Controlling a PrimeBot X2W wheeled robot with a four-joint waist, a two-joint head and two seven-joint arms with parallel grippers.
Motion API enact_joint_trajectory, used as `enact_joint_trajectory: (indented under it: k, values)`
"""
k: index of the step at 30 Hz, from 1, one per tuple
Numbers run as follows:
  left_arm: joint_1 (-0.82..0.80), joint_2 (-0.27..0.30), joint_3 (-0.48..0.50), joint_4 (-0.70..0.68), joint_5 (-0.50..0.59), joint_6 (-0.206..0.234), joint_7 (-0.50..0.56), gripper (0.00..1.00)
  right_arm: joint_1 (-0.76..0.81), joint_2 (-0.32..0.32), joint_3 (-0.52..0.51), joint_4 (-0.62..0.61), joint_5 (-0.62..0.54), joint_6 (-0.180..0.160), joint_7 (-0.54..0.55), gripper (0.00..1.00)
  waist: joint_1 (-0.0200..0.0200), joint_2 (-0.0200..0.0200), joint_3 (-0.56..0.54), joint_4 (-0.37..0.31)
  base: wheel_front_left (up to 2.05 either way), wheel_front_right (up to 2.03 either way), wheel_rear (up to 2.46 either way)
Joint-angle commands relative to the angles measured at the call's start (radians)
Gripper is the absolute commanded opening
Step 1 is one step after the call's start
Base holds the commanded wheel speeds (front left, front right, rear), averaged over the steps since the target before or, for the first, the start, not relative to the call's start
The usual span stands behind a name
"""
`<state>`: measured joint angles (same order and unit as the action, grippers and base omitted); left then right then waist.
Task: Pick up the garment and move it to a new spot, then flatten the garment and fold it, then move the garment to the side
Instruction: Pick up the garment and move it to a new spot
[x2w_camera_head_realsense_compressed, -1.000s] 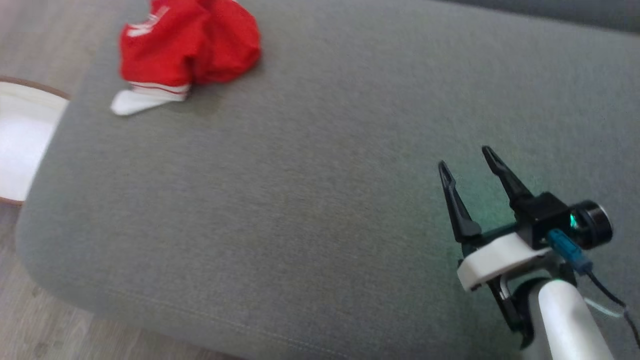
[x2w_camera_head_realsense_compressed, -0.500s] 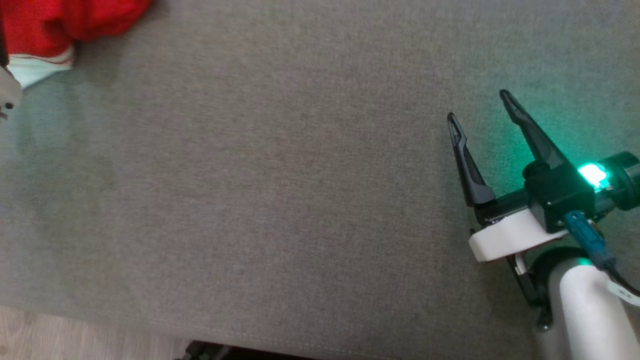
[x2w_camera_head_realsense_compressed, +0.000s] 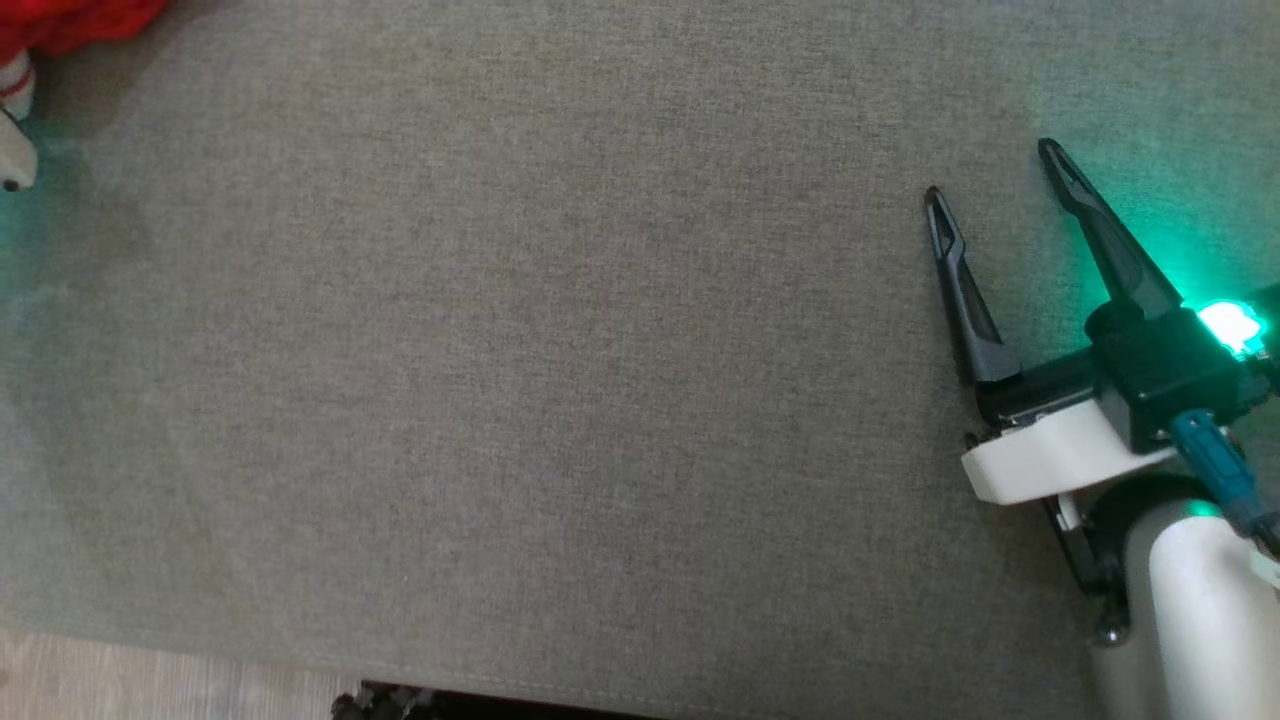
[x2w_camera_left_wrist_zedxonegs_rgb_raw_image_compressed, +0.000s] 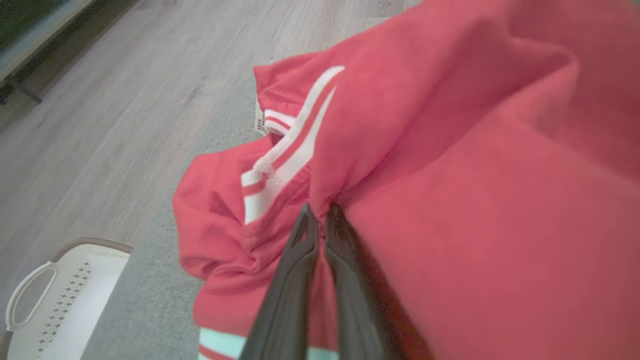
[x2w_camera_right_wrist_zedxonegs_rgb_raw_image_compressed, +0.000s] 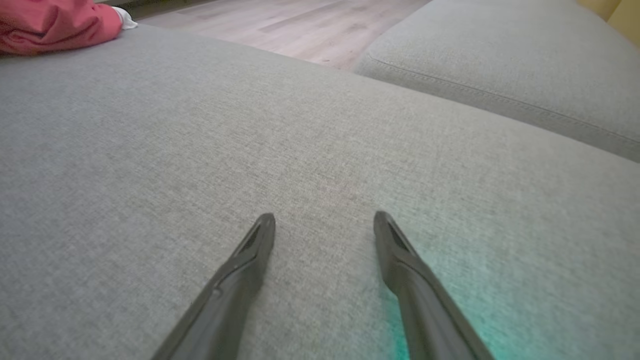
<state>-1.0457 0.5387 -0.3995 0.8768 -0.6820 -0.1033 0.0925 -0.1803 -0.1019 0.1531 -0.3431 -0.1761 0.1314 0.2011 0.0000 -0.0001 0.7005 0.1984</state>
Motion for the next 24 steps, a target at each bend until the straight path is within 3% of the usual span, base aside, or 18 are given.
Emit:
enact_joint_trajectory:
  k: [1,12,24]
  values:
    - [-0.023,0.064,0.020,-0.004,0.009,-0.003,-0.013,0.00,0.002,0.013,0.021,-0.024,0.002,-0.001,-0.006,1.00,0.0000,0.0001,-0.008,0.000,0.00,0.00,0.00]
    - [-0.087,0.126,-0.058,0.014,0.050,-0.025,-0.063,0.00,0.001,0.047,0.009,0.120,0.046,-0.001,-0.097,1.00,0.0000,0.0001,-0.226,-0.027,0.00,0.00,0.00]
    - [-0.092,0.090,-0.180,-0.281,0.093,-0.018,-0.003,0.00,0.109,0.051,-0.074,0.276,0.203,-0.001,-0.200,1.00,0.0000,0.0001,-0.562,-0.111,0.00,0.00,0.00]
